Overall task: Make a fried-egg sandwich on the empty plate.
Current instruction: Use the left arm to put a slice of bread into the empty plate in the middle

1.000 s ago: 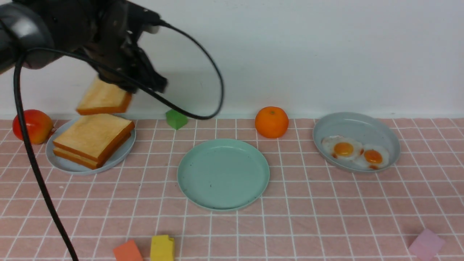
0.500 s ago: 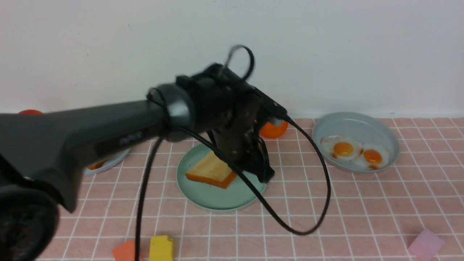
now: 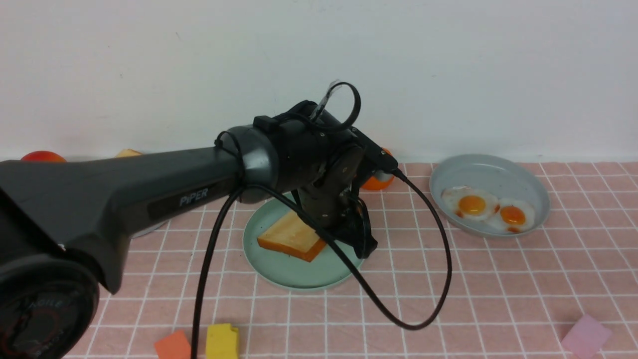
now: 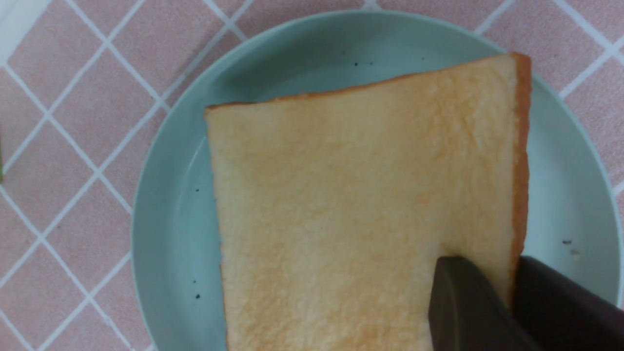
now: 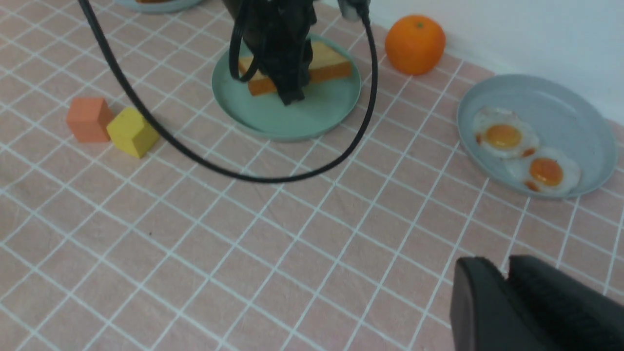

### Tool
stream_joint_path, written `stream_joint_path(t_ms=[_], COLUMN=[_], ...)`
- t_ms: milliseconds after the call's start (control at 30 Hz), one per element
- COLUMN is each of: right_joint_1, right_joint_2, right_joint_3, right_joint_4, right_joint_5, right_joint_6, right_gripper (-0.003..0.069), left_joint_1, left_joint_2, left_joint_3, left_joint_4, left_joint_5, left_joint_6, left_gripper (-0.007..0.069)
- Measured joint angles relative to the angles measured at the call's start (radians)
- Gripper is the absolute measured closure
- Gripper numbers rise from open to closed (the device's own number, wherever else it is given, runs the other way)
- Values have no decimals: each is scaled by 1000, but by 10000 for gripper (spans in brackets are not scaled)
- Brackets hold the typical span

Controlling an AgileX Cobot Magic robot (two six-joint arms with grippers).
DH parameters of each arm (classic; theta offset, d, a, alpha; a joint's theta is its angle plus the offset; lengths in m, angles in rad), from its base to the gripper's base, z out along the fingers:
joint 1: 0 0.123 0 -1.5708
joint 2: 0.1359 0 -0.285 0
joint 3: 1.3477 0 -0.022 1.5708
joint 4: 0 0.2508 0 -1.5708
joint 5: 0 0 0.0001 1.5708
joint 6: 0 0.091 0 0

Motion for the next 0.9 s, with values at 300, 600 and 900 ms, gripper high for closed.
stream_joint_path(t_ms=[300,600,900], right_joint_1=[0,0,0], right_joint_2=[0,0,3], right_joint_3=[0,0,0], right_joint_4=[2,2,6], right_joint_5=[-12,-13,-14], right_joint_6=[0,0,0], right_gripper=[537,536,529], left_joint_1=[0,0,0], left_joint_2=[0,0,-38], left_joint_3=[0,0,-9], left_joint_4=[0,0,-20], left_joint_5=[19,48,98], left_joint_6=[-1,-3,-102], left_gripper=[371,333,316])
